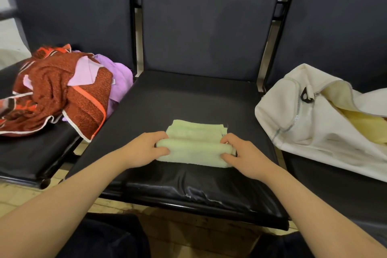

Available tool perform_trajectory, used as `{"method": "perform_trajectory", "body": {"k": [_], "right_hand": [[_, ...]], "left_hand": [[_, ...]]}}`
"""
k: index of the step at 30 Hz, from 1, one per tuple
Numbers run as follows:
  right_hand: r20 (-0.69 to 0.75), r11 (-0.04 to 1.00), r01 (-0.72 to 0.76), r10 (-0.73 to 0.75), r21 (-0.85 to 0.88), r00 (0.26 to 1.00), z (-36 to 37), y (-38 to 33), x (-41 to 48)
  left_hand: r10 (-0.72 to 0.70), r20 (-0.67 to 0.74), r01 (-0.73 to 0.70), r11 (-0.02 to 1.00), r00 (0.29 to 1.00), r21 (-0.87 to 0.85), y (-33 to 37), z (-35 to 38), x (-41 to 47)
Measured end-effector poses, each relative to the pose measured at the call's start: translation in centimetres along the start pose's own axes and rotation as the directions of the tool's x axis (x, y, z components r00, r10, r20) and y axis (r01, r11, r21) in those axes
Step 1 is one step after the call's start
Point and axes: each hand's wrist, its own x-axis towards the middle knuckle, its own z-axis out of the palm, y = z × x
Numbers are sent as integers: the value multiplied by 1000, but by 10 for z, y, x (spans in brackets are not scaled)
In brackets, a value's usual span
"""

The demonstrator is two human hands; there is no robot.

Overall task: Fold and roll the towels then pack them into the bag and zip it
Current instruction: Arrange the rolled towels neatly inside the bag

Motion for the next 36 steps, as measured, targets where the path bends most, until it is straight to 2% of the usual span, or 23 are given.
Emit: {"method": "perform_trajectory", "body": {"k": [2, 4, 7, 9, 11, 12, 13, 14, 15, 16, 19, 21, 22, 24, 26, 28, 30, 32, 34, 36], "right_hand": [[18, 992, -34, 32, 118, 999, -2, -2, -1], [36, 973, -74, 68, 218, 997, -1, -4, -1], [31, 969, -121, 117, 213, 993, 6, 2, 4], [15, 987, -144, 143, 70, 990, 11, 7, 6], [-50, 989, -149, 148, -15, 988, 12, 9, 8], [-106, 990, -132, 127, -46, 986, 12, 8, 8], [-172, 992, -82, 65, -94, 983, 12, 7, 8], [-211, 987, -17, -18, -160, 977, 10, 5, 8], [-201, 975, 52, -96, -215, 975, 8, 4, 8], [-154, 970, 101, -137, -221, 978, 7, 4, 7], [58, 992, 76, -71, -96, 996, 1, 7, 3], [104, 989, 71, -58, -131, 993, -1, 11, 2], [88, 987, 76, -64, -144, 994, 0, 10, 3], [18, 993, 52, -50, -103, 999, 0, 8, 4], [-11, 1000, 12, -12, -2, 1000, 0, 5, 6], [-19, 993, -33, 36, 113, 999, -2, 4, 6], [-18, 986, -71, 75, 149, 997, 0, 5, 8], [-3, 990, -120, 121, 74, 993, 8, 9, 14], [-33, 983, -175, 174, -48, 984, 13, 12, 21], [-61, 981, -172, 167, -90, 984, 14, 13, 26]], "left_hand": [[-66, 24, 69, 977, 998, -204, 7, 0, -2], [-129, 5, 124, 938, 992, -323, 9, 3, -1], [-227, -2, 204, 879, 974, -430, 7, 12, 4], [-281, -48, 254, 918, 958, -304, 5, 23, 8], [-296, -213, 275, 953, 931, -125, 2, 31, 12], [-254, -306, 238, 967, 918, -88, 3, 35, 12], [-133, -390, 131, 991, 911, -32, 2, 36, 13], [25, -407, 5, 997, 913, 72, 0, 36, 14], [148, -341, -93, 980, 928, 175, -4, 35, 17], [199, -244, -143, 963, 949, 230, -5, 31, 18], [114, -14, -105, 951, 993, 292, -7, 17, 16], [102, 51, -113, 929, 994, 351, -12, 12, 15], [93, 50, -104, 939, 994, 327, -13, 13, 13], [57, -18, -51, 974, 998, 222, -12, 14, 12], [-11, -80, 13, 1000, 997, 29, -5, 15, 12], [-101, -105, 80, 978, 989, -191, 0, 15, 12], [-203, -100, 167, 943, 974, -289, 1, 17, 15], [-286, -63, 268, 941, 956, -208, 0, 22, 21], [-339, -84, 340, 940, 937, -3, -2, 27, 28], [-380, -141, 401, 900, 914, 173, 3, 26, 30]]}}
